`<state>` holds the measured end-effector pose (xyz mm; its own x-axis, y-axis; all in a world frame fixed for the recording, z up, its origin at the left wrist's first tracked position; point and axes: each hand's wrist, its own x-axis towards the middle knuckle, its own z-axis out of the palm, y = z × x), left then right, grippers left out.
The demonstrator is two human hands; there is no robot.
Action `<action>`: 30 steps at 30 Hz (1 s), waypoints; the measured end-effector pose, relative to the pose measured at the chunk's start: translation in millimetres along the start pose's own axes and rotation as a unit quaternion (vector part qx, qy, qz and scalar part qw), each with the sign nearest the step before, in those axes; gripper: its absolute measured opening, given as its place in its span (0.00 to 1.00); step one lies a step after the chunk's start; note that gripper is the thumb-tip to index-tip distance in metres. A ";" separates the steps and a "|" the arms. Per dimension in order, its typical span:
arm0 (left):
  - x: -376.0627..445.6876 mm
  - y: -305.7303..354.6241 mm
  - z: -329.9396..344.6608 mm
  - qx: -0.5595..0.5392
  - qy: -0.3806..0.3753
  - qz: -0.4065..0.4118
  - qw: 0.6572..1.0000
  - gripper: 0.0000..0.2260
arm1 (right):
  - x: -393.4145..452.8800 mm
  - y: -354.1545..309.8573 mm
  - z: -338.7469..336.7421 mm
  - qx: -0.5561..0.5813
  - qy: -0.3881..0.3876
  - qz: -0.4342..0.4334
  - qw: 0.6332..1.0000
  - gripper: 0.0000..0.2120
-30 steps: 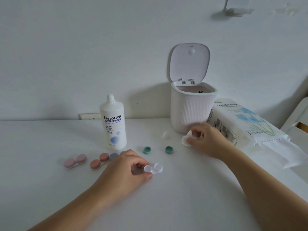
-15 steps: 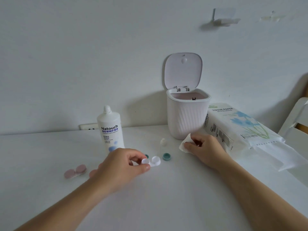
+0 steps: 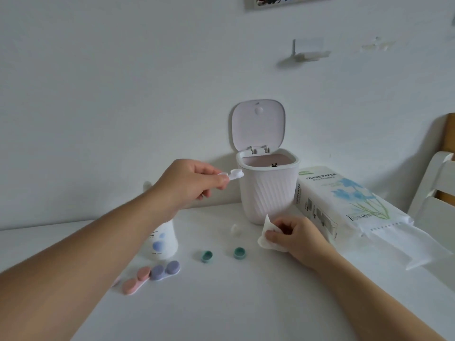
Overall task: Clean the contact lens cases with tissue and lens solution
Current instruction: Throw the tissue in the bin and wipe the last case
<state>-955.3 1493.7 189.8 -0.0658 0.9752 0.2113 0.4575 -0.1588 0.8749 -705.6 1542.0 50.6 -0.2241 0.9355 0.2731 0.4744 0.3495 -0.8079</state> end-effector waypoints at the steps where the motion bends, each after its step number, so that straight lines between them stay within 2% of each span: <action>1: 9.2 4.1 1.3 -0.005 0.002 0.000 1.000 0.04 | 0.1 0.5 0.2 0.001 -0.001 0.002 1.000 0.06; 9: 77.1 29.5 20.0 0.029 0.005 -0.019 0.999 0.07 | 3.2 4.2 0.9 -0.002 -0.003 0.003 1.000 0.06; 14: 108.1 41.6 33.4 0.116 -0.013 -0.016 0.993 0.05 | 4.7 7.3 2.0 -0.002 -0.003 -0.004 1.000 0.07; 17: 121.1 48.7 38.7 0.214 -0.047 0.026 0.975 0.09 | 4.8 8.2 2.8 0.006 -0.003 -0.003 1.000 0.05; 20: 128.0 57.0 44.3 0.369 -0.090 0.123 0.917 0.10 | 4.2 7.7 4.2 0.015 -0.004 -0.005 1.000 0.05; 24: 132.2 65.8 50.2 0.525 -0.138 0.256 0.800 0.12 | 4.0 6.8 4.5 0.012 -0.006 -0.006 1.000 0.06; 26: 132.8 69.0 51.6 0.577 -0.151 0.306 0.742 0.12 | 3.9 6.9 4.5 0.015 -0.008 -0.006 1.000 0.06; 30: 130.2 74.8 52.8 0.635 -0.165 0.368 0.659 0.13 | 3.8 6.4 4.2 0.028 -0.006 -0.004 1.000 0.07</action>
<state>-882.9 1617.0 259.7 0.6884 0.7203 0.0852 0.6453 -0.5546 -0.5254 -707.0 1547.6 44.2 -0.2391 0.9315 0.2740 0.4237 0.3540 -0.8338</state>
